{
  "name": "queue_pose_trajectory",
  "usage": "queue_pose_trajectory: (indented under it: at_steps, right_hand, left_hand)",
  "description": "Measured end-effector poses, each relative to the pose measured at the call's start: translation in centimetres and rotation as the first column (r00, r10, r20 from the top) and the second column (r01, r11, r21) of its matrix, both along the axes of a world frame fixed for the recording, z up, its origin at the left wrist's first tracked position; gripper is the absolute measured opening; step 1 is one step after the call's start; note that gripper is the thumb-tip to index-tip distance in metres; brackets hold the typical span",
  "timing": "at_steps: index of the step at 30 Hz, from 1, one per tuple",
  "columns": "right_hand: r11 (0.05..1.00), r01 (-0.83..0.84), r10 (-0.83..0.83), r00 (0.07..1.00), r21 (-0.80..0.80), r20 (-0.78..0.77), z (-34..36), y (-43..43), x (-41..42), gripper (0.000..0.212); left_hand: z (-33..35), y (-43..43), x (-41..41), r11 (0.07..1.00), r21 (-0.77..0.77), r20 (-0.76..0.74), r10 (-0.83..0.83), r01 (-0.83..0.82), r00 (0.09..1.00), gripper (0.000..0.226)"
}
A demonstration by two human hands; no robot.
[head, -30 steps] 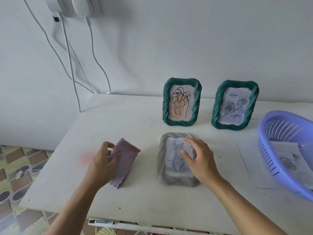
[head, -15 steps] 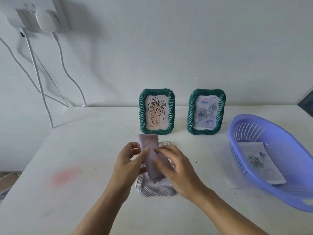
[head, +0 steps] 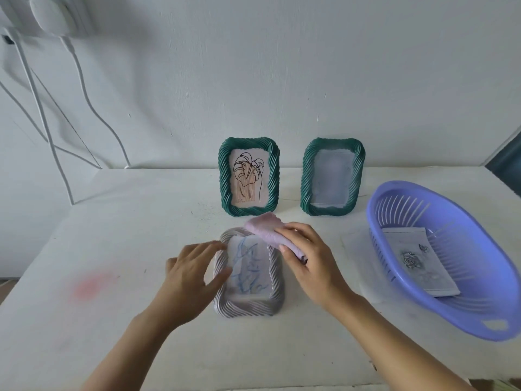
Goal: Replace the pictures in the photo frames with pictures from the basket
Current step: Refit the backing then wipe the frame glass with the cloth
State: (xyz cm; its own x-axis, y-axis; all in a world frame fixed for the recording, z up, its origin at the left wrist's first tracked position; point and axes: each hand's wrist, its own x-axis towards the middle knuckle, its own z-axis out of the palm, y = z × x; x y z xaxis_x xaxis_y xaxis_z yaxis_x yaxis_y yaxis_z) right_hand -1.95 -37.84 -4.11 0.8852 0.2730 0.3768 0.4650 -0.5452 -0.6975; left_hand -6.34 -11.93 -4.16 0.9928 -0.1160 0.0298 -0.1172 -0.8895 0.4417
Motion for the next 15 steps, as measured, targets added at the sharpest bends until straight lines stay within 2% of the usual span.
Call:
queue_pose_trajectory:
  at_steps: [3, 8, 12, 15]
  right_hand:
    - [0.984, -0.071, 0.08, 0.995, -0.163, 0.052, -1.2, -0.2, 0.2, 0.033]
    - [0.874, -0.141, 0.182, 0.982, -0.466, 0.044, -2.6, 0.5, -0.4, 0.04]
    - [0.843, -0.184, 0.165, 0.983, -0.505, -0.083, -1.9, 1.2, 0.2, 0.045]
    - [0.79, -0.225, 0.235, 0.97, -0.57, -0.057, -1.8, 1.8, 1.4, 0.044]
  left_hand:
    - [-1.7, 1.5, -1.2, 0.985, 0.072, -0.136, -0.147, 0.158, 0.98, 0.078]
    - [-2.1, 1.9, -1.6, 0.966, 0.137, -0.136, -0.202, 0.22, 0.97, 0.08]
    - [-2.3, 2.6, -0.8, 0.955, 0.175, -0.119, -0.219, 0.238, 0.968, 0.082]
    - [-2.2, 3.0, -0.3, 0.939, 0.209, -0.135, -0.249, 0.273, 0.959, 0.082]
